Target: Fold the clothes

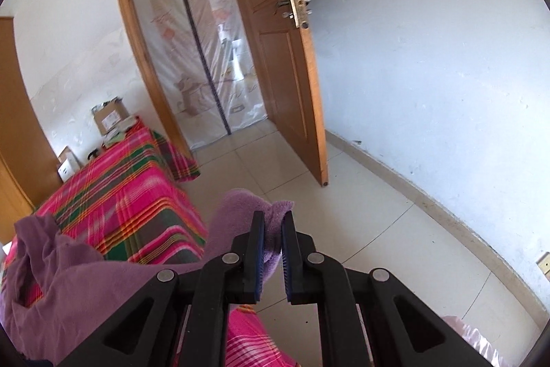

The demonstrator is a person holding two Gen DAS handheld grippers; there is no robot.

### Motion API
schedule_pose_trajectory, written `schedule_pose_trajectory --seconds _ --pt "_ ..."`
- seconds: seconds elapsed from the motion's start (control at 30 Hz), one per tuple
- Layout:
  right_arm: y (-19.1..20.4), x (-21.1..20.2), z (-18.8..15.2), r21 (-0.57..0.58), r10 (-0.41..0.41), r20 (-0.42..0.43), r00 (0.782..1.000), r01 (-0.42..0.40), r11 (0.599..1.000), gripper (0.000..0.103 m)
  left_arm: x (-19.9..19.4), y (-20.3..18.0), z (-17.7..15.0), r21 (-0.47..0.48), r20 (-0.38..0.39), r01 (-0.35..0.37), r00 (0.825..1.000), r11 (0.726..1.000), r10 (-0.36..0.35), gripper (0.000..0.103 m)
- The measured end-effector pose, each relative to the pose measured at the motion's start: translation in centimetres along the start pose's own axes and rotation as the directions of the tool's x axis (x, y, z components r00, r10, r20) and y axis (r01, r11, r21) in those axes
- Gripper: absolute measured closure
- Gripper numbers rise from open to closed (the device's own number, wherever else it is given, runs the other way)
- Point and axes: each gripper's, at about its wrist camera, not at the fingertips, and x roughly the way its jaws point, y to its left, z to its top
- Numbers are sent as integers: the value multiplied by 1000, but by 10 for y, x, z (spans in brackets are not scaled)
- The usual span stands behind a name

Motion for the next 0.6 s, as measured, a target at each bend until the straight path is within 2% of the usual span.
schedule_pose_trajectory --seconds 0.37,0.53,0.6 --pt "-9 21 -2 17 -84 -56 995 85 996 94 3 -1 1 10 -17 23 1000 1000 -23 63" --pt "-13 29 -5 11 -116 -108 987 118 993 94 5 -1 2 6 -19 33 999 999 -33 63" --pt "-18 35 -8 23 -105 -147 983 110 994 93 5 -1 2 4 -18 37 999 999 -37 63"
